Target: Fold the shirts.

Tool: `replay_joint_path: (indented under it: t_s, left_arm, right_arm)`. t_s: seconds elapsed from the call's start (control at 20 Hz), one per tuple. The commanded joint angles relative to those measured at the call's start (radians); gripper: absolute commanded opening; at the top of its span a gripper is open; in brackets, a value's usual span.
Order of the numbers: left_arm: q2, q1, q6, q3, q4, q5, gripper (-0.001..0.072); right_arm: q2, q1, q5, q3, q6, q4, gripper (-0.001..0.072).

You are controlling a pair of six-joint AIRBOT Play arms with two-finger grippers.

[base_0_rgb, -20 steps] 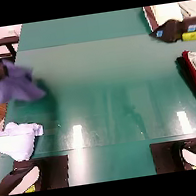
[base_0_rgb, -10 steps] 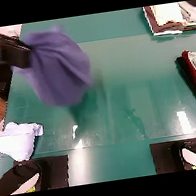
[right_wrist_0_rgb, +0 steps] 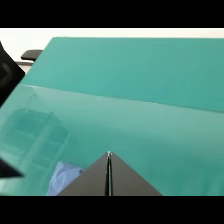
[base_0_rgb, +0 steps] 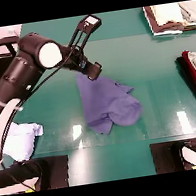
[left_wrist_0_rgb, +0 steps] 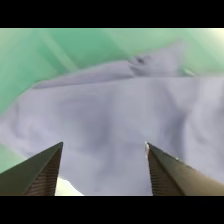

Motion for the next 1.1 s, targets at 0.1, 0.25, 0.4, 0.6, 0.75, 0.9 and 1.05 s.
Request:
replay_joint_path:
  t_s: [0.1,0.25,0.4,0.6,0.75,0.9,1.05]
  left_arm:
    - [-0.115,0.237,-0.091,-0.001,-0.045,0.051,0.0602]
    - [-0.223,0.357,-0.087,0.000,-0.172,0.036,0.0602]
    - [-0.330,0.394,-0.082,0.000,-0.223,0.041,0.0602]
    - [-0.435,0.379,-0.014,0.000,-0.335,0.069,0.0602]
    - [-0.457,0.369,0.000,0.000,-0.375,0.109,0.0597]
    - [-0.455,0.376,-0.001,0.018,-0.375,0.111,0.0054]
    - [-0.433,0.396,0.002,0.070,-0.349,0.055,0.0025]
  right_arm:
    - [-0.003,-0.019,0.070,0.001,0.000,0.000,0.0017]
    - [-0.023,-0.019,0.116,0.001,0.000,0.000,0.0018]
    - [-0.063,-0.019,0.174,0.000,0.000,0.001,0.0018]
    - [-0.117,-0.017,0.228,-0.001,0.000,0.001,0.0018]
    - [-0.126,-0.017,0.241,-0.059,0.000,0.001,0.0017]
    - [-0.071,-0.035,0.207,-0.262,0.000,-0.002,0.0017]
    - [-0.026,-0.089,0.204,-0.504,0.000,-0.003,0.0018]
